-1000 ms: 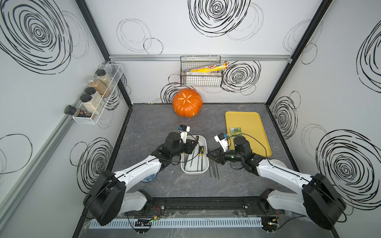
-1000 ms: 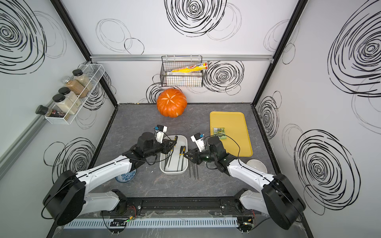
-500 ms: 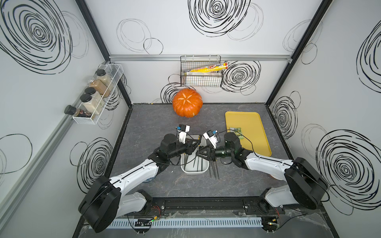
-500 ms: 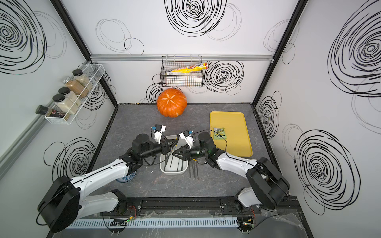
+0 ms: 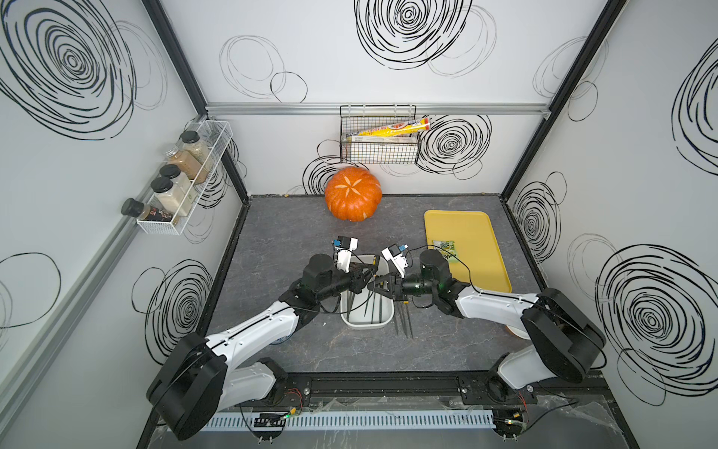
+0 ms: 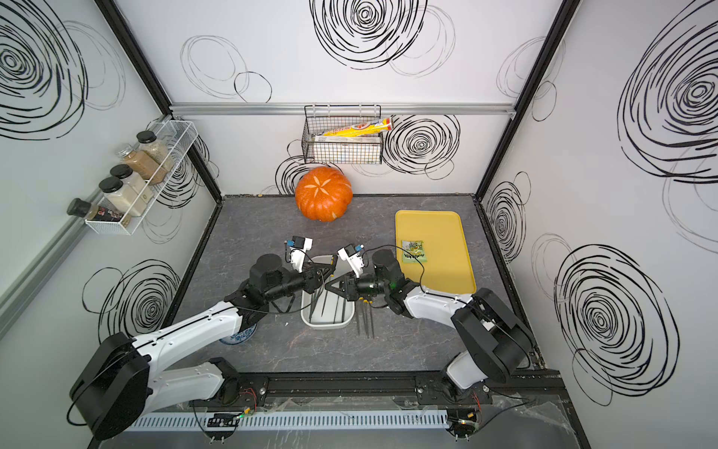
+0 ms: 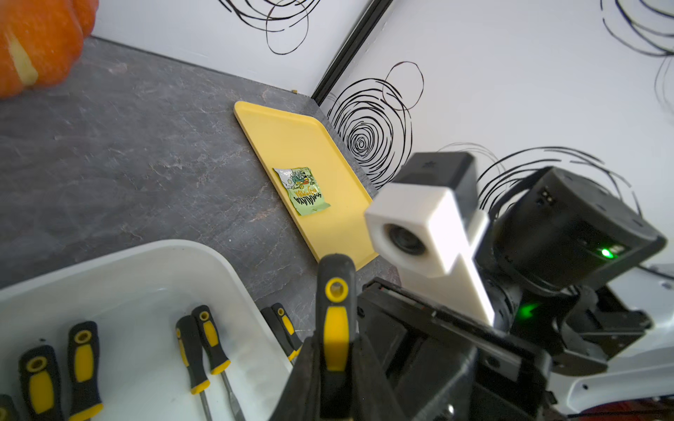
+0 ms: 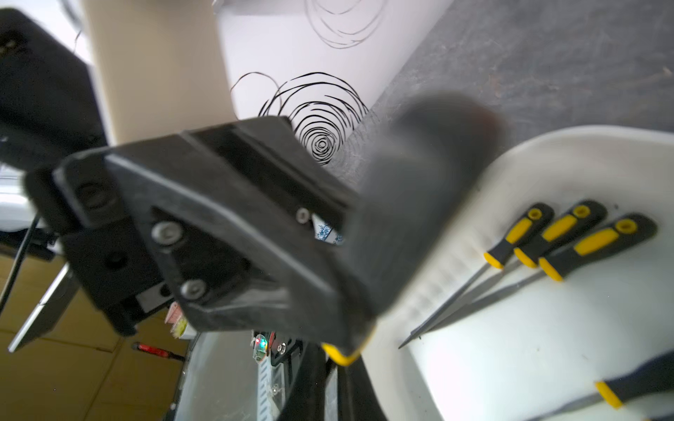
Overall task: Take the file tool out of the storage box
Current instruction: Pick up the file tool from the storage box, then place the file tool at the center of the board.
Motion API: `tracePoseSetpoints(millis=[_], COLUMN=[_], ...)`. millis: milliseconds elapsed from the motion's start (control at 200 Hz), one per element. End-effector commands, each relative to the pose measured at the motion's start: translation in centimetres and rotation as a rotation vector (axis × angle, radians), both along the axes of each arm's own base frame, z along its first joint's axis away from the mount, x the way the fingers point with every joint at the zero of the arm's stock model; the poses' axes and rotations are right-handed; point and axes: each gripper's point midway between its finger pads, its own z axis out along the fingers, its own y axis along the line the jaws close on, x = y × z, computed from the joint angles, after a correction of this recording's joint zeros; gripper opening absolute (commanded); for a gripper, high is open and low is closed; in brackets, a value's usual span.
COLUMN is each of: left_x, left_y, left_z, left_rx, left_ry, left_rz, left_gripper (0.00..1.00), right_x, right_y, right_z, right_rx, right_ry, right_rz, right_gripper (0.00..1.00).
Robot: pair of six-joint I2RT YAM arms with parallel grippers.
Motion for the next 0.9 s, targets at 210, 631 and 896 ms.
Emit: tracePoseSetpoints(millis=[210, 631, 896], left_x=[0.0, 0.7, 0.8], left_y=[0.4, 2.7, 3.0], left_z=[0.6, 0.4, -0.2], left_rx=[0.002, 0.051, 0.085], left_ry=[-0.021, -0.006, -0.007], left_rz=[0.023, 0.160, 0.167], left_gripper=[0.38, 0.99, 0.99], right_x=[0.1, -0.6, -1.3], right_y=[-0.6, -14.0, -18.6], right_z=[-1.2, -9.1, -13.4], right_rx=[-0.117, -0.988, -1.217], right_ry=[0.015, 0.236, 0.400], right_rz=[-0.031, -0.318, -0.315], right_gripper=[0.00, 0.01, 0.00])
